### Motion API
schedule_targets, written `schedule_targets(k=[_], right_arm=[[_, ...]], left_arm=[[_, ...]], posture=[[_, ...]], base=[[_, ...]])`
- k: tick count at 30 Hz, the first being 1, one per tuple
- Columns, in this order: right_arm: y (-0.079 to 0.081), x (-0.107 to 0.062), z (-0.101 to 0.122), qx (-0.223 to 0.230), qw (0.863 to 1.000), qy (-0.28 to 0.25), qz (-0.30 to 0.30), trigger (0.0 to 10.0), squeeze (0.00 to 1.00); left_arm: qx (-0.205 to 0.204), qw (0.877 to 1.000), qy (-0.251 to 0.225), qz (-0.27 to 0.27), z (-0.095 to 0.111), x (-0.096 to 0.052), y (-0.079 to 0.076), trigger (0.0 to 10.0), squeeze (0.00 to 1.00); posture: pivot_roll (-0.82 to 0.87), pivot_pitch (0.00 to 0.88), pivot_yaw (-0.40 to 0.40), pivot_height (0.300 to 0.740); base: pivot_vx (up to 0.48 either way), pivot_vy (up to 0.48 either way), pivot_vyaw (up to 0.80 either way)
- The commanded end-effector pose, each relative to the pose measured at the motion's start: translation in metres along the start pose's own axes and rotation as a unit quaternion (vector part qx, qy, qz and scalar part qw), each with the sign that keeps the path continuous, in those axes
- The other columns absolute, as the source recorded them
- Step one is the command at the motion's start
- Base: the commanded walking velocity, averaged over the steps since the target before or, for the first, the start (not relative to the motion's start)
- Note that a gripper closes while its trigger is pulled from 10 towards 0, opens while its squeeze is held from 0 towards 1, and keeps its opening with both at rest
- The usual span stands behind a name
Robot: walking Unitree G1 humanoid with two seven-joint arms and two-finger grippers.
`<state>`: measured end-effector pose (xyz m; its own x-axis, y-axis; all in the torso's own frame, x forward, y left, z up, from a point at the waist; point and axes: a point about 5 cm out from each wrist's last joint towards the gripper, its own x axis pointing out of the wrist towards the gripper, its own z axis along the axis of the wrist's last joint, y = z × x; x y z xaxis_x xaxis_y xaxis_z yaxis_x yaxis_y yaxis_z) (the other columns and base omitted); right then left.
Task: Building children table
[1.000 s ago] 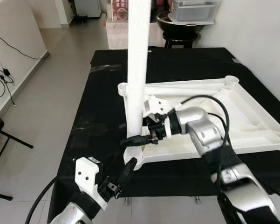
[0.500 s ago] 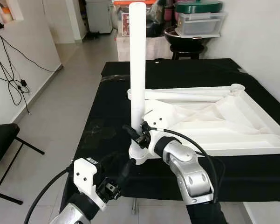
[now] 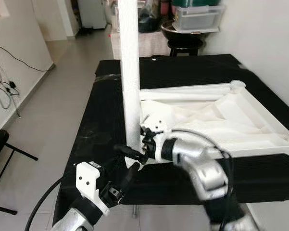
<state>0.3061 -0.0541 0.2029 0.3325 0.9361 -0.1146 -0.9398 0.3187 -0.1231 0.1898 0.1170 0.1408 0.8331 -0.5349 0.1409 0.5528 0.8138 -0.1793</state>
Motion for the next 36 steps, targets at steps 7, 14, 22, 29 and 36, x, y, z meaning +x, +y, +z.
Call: schedule_targets(k=[7,14,22,29,36], right_arm=[[-0.015,-0.007,0.021,-0.063,0.975,0.012,0.213,10.0,0.0],[-0.022,-0.003,0.029,-0.057,0.963,0.022,0.264,6.8,0.0],[-0.021,-0.003,0.022,-0.049,0.956,0.022,0.289,0.0,0.0],[-0.02,-0.01,0.011,-0.036,0.96,0.02,0.277,0.0,0.0],[-0.018,-0.033,-0.044,0.06,0.933,0.071,-0.347,0.0,0.0]], left_arm=[[-0.001,1.0,0.011,0.005,-0.005,-0.003,-0.002,10.0,0.0],[-0.002,1.0,0.012,0.007,-0.005,-0.004,-0.003,10.0,0.0],[-0.003,1.0,0.01,0.006,-0.005,-0.003,-0.005,10.0,0.0],[-0.004,1.0,0.008,0.006,-0.004,-0.002,-0.005,10.0,0.0],[-0.006,1.0,0.005,0.005,-0.001,-0.003,-0.004,10.0,0.0]], posture=[[0.08,0.051,0.004,0.74],[0.09,0.055,0.006,0.74],[0.08,0.062,0.004,0.74],[0.07,0.067,0.005,0.74],[0.04,0.093,0.008,0.74]], base=[[0.0,0.0,0.0],[0.0,0.0,0.0],[0.0,0.0,0.0],[0.0,0.0,0.0],[0.0,0.0,0.0]])
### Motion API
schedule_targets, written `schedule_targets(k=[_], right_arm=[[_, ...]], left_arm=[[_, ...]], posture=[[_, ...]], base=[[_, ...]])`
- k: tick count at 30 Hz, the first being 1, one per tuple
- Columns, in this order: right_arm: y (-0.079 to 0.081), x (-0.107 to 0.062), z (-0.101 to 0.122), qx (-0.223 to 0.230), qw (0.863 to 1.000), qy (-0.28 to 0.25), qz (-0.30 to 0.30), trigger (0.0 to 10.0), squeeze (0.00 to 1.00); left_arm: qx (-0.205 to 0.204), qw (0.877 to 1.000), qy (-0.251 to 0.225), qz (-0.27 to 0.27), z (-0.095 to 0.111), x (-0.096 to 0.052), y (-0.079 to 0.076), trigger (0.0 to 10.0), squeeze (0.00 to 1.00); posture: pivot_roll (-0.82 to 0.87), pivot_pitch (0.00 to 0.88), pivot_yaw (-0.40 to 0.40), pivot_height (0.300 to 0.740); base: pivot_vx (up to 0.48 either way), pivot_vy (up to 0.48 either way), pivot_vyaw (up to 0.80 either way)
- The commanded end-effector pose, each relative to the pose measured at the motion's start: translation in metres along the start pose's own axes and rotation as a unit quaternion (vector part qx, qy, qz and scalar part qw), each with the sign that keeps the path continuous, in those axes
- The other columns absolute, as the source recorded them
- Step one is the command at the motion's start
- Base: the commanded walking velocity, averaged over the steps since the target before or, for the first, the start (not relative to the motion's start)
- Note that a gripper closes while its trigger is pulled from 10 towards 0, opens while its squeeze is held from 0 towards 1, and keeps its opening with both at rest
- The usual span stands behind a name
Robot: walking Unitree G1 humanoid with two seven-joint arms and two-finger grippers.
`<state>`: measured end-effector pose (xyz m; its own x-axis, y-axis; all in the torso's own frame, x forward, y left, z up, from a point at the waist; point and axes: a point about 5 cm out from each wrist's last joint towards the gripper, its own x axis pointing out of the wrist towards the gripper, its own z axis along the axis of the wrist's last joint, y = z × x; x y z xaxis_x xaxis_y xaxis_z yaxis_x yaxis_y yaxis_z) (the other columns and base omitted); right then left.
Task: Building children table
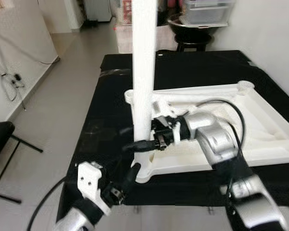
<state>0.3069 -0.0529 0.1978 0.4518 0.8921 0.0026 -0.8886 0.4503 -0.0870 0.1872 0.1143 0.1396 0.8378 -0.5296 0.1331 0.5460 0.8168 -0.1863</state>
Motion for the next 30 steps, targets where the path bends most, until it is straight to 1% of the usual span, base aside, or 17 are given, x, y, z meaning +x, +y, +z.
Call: schedule_targets(k=[1,2,3,4,5,7,8,9,10,11,15,16,20,21,23,24,30], right_arm=[[-0.025,-0.036,-0.034,0.016,0.951,0.116,-0.285,0.0,0.0],[-0.026,-0.048,-0.039,0.023,0.918,0.128,-0.375,0.0,0.0],[-0.026,-0.053,-0.041,0.025,0.904,0.133,-0.406,0.0,0.0],[-0.026,-0.054,-0.041,0.025,0.904,0.132,-0.405,0.0,0.0],[-0.019,-0.042,-0.038,0.009,0.932,0.122,-0.342,0.0,0.0],[-0.019,-0.042,-0.038,0.009,0.932,0.122,-0.342,0.0,0.0],[-0.013,-0.034,-0.036,-0.003,0.949,0.115,-0.292,0.0,0.0],[-0.007,-0.017,-0.033,-0.025,0.97,0.112,-0.215,3.1,0.0],[-0.007,-0.017,-0.033,-0.025,0.97,0.112,-0.215,3.1,0.0],[-0.005,-0.011,-0.029,-0.029,0.97,0.116,-0.213,10.0,0.0],[0.0,-0.007,-0.024,-0.018,0.971,0.105,-0.212,10.0,0.0],[0.004,-0.001,-0.019,0.0,0.98,0.092,-0.175,10.0,1.0],[0.007,0.005,-0.012,0.014,0.99,0.069,-0.119,10.0,1.0],[0.011,0.009,0.001,0.017,0.999,0.035,-0.033,10.0,0.99],[0.013,0.01,0.006,0.017,1.0,0.022,0.013,10.0,0.99],[0.017,0.01,0.01,0.004,0.998,0.015,0.064,10.0,0.0],[0.02,0.006,0.01,-0.042,0.986,0.027,0.162,10.0,0.0]], left_arm=[[-0.003,1.0,0.002,0.001,0.0,-0.003,0.0,10.0,0.0],[-0.003,1.0,0.002,0.001,0.001,-0.003,0.0,10.0,0.0],[-0.003,1.0,0.001,0.001,0.001,-0.003,0.0,10.0,0.0],[-0.003,1.0,0.001,0.001,0.001,-0.003,0.0,10.0,0.0],[-0.002,1.0,0.002,-0.001,0.0,-0.001,0.001,10.0,0.0],[-0.002,1.0,0.002,-0.001,0.0,-0.001,0.001,10.0,0.0],[-0.002,1.0,0.003,-0.002,0.0,0.0,0.002,10.0,0.0],[0.001,1.0,0.003,-0.001,-0.001,0.002,0.003,10.0,0.0],[0.001,1.0,0.003,-0.001,-0.001,0.002,0.003,10.0,0.0],[0.002,1.0,0.002,0.002,-0.001,0.002,0.004,10.0,0.0],[0.002,1.0,0.0,0.007,-0.001,0.001,0.004,10.0,0.0],[0.001,1.0,0.0,0.009,-0.001,0.001,0.003,10.0,0.0],[0.0,1.0,0.0,0.008,-0.001,0.001,0.003,10.0,0.0],[-0.001,1.0,0.001,0.005,-0.001,0.001,0.002,10.0,0.0],[-0.002,1.0,0.001,0.003,-0.001,0.001,0.001,10.0,0.0],[-0.002,1.0,0.001,0.003,-0.001,0.001,0.001,10.0,0.0],[-0.002,1.0,0.001,0.004,-0.001,0.0,0.0,10.0,0.0]], posture=[[0.04,0.093,0.008,0.74],[0.04,0.093,0.008,0.74],[0.04,0.093,0.008,0.74],[0.04,0.094,0.01,0.74],[0.04,0.076,0.016,0.74],[0.04,0.076,0.016,0.74],[0.04,0.076,0.016,0.74],[0.05,0.066,0.005,0.74],[0.05,0.066,0.005,0.74],[0.05,0.064,0.003,0.74],[0.06,0.059,0.001,0.74],[0.06,0.06,0.001,0.74],[0.05,0.059,0.002,0.74],[0.06,0.064,0.003,0.74],[0.06,0.064,0.003,0.74],[0.06,0.064,0.002,0.74],[0.08,0.067,0.005,0.74]], base=[[0.0,0.0,0.0],[0.0,0.0,0.0],[0.0,0.0,0.0],[0.0,0.0,0.0],[0.0,0.0,0.0],[0.0,0.0,0.0],[0.0,0.0,0.0],[0.0,0.0,0.0],[0.0,0.0,0.0],[0.0,0.0,0.0],[0.0,0.0,0.0],[0.0,0.0,0.0],[0.0,0.0,0.0],[0.0,0.0,0.0],[0.0,0.0,0.0],[0.0,0.0,0.0],[0.0,0.0,0.0]])
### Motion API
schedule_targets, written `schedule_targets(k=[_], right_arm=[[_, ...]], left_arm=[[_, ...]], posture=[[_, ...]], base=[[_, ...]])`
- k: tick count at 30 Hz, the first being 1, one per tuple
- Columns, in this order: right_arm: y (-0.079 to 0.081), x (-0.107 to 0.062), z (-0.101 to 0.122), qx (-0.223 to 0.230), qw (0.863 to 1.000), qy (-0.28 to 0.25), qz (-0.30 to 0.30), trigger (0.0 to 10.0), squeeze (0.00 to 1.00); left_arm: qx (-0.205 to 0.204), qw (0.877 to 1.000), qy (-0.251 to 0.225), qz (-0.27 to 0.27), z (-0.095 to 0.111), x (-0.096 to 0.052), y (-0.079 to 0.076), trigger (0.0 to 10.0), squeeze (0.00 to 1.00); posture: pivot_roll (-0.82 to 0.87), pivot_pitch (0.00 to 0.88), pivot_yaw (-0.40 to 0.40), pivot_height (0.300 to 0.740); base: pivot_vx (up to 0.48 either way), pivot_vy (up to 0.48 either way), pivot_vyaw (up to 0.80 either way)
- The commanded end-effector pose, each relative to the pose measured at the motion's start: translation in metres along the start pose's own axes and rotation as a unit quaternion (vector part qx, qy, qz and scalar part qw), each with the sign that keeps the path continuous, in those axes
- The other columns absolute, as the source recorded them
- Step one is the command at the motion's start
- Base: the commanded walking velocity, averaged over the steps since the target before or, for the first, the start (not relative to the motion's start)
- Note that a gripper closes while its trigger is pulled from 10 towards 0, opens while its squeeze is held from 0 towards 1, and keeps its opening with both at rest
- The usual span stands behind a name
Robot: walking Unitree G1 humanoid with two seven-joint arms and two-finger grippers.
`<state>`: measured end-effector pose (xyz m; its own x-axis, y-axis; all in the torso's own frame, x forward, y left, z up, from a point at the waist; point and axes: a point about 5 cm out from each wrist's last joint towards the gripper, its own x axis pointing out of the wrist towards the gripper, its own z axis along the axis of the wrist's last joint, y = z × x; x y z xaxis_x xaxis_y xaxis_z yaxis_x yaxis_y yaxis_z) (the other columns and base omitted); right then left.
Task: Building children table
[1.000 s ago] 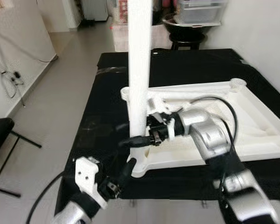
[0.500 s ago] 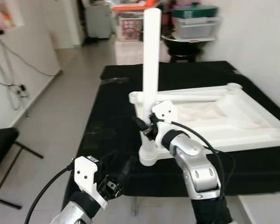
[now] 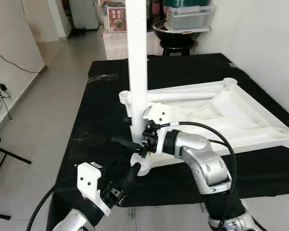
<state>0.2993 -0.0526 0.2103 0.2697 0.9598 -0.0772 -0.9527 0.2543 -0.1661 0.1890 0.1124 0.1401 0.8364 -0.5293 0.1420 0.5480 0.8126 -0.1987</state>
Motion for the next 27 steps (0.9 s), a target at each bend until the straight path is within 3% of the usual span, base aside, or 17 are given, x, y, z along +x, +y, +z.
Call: schedule_targets(k=[1,5,6,15,16,23,27], right_arm=[[0.011,0.01,-0.002,-0.005,0.996,0.004,0.086,10.0,0.0],[0.01,0.007,0.0,-0.014,0.987,0.014,0.158,10.0,0.0],[0.013,0.008,0.004,-0.003,0.98,0.004,0.2,10.0,0.0],[0.008,0.003,-0.001,0.008,0.963,0.014,0.268,10.0,0.0],[0.006,0.0,-0.001,0.016,0.96,0.014,0.278,0.0,0.0],[0.0,-0.009,-0.004,0.025,0.958,0.019,0.286,0.0,0.0],[0.008,-0.013,-0.013,0.034,0.968,0.017,0.247,0.0,0.0]], left_arm=[[0.005,1.0,0.006,0.005,-0.001,-0.003,0.0,10.0,0.0],[0.004,1.0,0.006,0.006,0.0,-0.005,-0.001,10.0,0.0],[0.004,1.0,0.006,0.006,0.0,-0.005,-0.001,10.0,0.0],[0.004,1.0,0.006,0.008,0.0,-0.005,-0.003,10.0,0.0],[0.003,1.0,0.006,0.008,0.0,-0.005,-0.004,10.0,0.0],[0.002,1.0,0.005,0.007,0.001,-0.006,-0.006,10.0,0.0],[0.001,1.0,0.004,0.007,0.002,-0.006,-0.006,10.0,0.0]], posture=[[0.08,0.07,0.004,0.74],[0.08,0.072,0.005,0.74],[0.08,0.077,0.003,0.74],[0.09,0.086,0.001,0.74],[0.09,0.093,0.001,0.74],[0.08,0.096,-0.001,0.74],[0.07,0.107,0.001,0.74]], base=[[0.0,0.0,0.0],[0.0,0.0,0.0],[0.0,0.0,0.0],[0.0,0.0,0.0],[0.0,0.0,0.0],[0.0,0.0,0.0],[0.0,0.0,0.0]])
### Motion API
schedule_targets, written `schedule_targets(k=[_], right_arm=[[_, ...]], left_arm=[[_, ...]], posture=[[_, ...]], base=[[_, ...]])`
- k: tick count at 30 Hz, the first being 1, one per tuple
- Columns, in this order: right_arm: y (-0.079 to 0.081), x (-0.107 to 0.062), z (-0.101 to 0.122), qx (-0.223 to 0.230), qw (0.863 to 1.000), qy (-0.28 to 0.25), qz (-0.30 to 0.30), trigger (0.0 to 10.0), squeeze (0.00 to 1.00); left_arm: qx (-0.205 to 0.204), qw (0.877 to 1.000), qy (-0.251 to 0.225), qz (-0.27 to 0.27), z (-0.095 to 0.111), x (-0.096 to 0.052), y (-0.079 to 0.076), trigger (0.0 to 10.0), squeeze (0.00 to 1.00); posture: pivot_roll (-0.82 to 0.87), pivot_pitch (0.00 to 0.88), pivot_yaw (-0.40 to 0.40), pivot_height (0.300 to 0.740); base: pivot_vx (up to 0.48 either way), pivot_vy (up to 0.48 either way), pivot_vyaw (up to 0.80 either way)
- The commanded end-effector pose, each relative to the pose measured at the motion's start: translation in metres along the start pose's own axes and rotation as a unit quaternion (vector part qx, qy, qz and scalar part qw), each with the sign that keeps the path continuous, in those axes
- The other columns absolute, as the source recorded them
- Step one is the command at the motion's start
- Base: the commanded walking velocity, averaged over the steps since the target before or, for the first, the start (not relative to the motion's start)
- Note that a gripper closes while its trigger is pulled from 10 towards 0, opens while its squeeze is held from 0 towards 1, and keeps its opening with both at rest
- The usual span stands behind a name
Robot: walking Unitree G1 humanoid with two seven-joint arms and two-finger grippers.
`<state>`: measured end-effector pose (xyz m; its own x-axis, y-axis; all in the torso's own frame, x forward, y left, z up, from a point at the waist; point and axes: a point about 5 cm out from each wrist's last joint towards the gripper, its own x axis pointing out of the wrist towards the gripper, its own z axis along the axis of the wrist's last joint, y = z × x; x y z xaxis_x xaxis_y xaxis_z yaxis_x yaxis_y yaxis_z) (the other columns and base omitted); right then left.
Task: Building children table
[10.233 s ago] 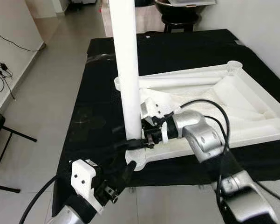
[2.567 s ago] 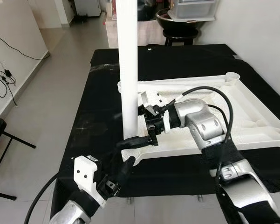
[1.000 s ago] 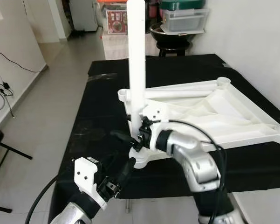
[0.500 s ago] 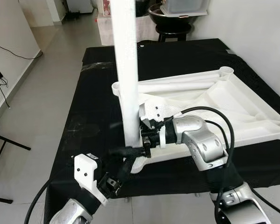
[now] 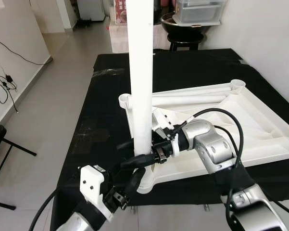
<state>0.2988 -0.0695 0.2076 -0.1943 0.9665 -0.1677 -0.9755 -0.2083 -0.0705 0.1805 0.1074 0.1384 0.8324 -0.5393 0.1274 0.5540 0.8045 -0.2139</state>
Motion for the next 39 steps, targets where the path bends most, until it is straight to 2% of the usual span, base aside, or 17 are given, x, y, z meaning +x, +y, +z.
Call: schedule_targets(k=[1,4,8,9,10,12,14,17,23,24,26,27,31,33,37,38,39], right_arm=[[0.008,0.008,-0.008,0.016,1.0,-0.003,0.012,0.0,0.0],[0.013,0.017,-0.02,0.035,0.995,-0.005,-0.089,0.0,0.0],[0.014,0.02,-0.024,0.043,0.991,0.0,-0.128,0.0,0.0],[0.012,0.027,-0.026,0.059,0.954,0.003,-0.294,0.0,0.0],[0.012,0.027,-0.026,0.059,0.954,0.003,-0.294,0.0,0.0],[0.015,0.02,-0.028,0.086,0.87,0.007,-0.486,0.0,0.0],[0.015,0.023,-0.027,0.077,0.859,0.013,-0.506,0.0,0.0],[0.005,0.027,-0.025,0.056,0.87,0.018,-0.49,0.0,0.0],[-0.006,0.025,-0.018,0.041,0.868,0.016,-0.494,0.0,0.0],[-0.01,0.024,-0.016,0.04,0.868,0.016,-0.494,10.0,0.0],[-0.01,0.024,-0.016,0.04,0.868,0.016,-0.494,10.0,0.0],[-0.012,0.032,-0.003,0.047,0.904,-0.019,-0.425,10.0,1.0],[-0.011,0.036,0.003,0.051,0.919,-0.036,-0.39,10.0,1.0],[-0.008,0.034,0.015,0.008,0.961,-0.043,-0.274,10.0,1.0],[-0.008,0.031,0.018,-0.014,0.973,-0.033,-0.228,10.0,1.0],[-0.011,0.026,0.018,-0.034,0.979,-0.019,-0.198,10.0,0.0],[-0.014,0.021,0.019,-0.049,0.983,-0.006,-0.175,10.0,0.0]], left_arm=[[0.009,1.0,-0.004,0.011,0.005,-0.001,0.003,10.0,0.0],[0.01,1.0,-0.006,0.011,0.007,-0.001,0.004,10.0,0.0],[0.01,1.0,-0.006,0.011,0.007,-0.002,0.004,10.0,0.0],[0.011,1.0,-0.005,0.011,0.008,-0.002,0.005,10.0,0.0],[0.011,1.0,-0.005,0.011,0.008,-0.002,0.005,10.0,0.0],[0.012,1.0,-0.005,0.011,0.008,-0.002,0.006,10.0,0.0],[0.013,1.0,-0.004,0.01,0.008,-0.002,0.007,10.0,0.0],[0.015,1.0,-0.002,0.01,0.007,-0.001,0.009,10.0,0.0],[0.016,1.0,-0.001,0.011,0.007,0.0,0.01,10.0,0.0],[0.017,1.0,-0.002,0.011,0.007,0.001,0.01,10.0,0.0],[0.017,1.0,-0.002,0.011,0.007,0.001,0.01,10.0,0.0],[0.017,1.0,-0.003,0.012,0.008,0.001,0.011,10.0,0.0],[0.018,1.0,-0.003,0.013,0.008,0.001,0.01,10.0,0.0],[0.017,1.0,-0.004,0.013,0.008,0.002,0.01,10.0,0.0],[0.017,1.0,-0.005,0.013,0.008,0.002,0.009,10.0,0.0],[0.017,1.0,-0.006,0.014,0.009,0.002,0.009,10.0,0.0],[0.017,1.0,-0.006,0.015,0.009,0.002,0.009,10.0,0.0]], posture=[[0.07,0.107,0.001,0.74],[0.06,0.125,0.008,0.74],[0.06,0.126,0.008,0.74],[0.06,0.129,0.008,0.74],[0.06,0.129,0.008,0.74],[0.06,0.129,0.008,0.74],[0.05,0.12,0.021,0.74],[0.06,0.115,0.021,0.74],[0.06,0.116,0.022,0.74],[0.06,0.113,0.022,0.74],[0.06,0.113,0.022,0.74],[0.06,0.111,0.021,0.74],[0.06,0.111,0.021,0.74],[0.06,0.116,0.016,0.74],[0.06,0.117,0.015,0.74],[0.07,0.119,0.013,0.74],[0.07,0.121,0.011,0.74]], base=[[0.0,0.0,0.0],[0.0,0.0,0.0],[0.0,0.0,0.0],[0.0,0.0,0.0],[0.0,0.0,0.0],[0.0,0.0,0.0],[0.0,0.0,0.0],[0.0,0.0,0.0],[0.0,0.0,0.0],[0.0,0.0,0.0],[0.0,0.0,0.0],[0.0,0.0,0.0],[0.0,0.0,0.0],[0.0,0.0,0.0],[0.0,0.0,0.0],[0.0,0.0,0.0],[0.0,0.0,0.0]])
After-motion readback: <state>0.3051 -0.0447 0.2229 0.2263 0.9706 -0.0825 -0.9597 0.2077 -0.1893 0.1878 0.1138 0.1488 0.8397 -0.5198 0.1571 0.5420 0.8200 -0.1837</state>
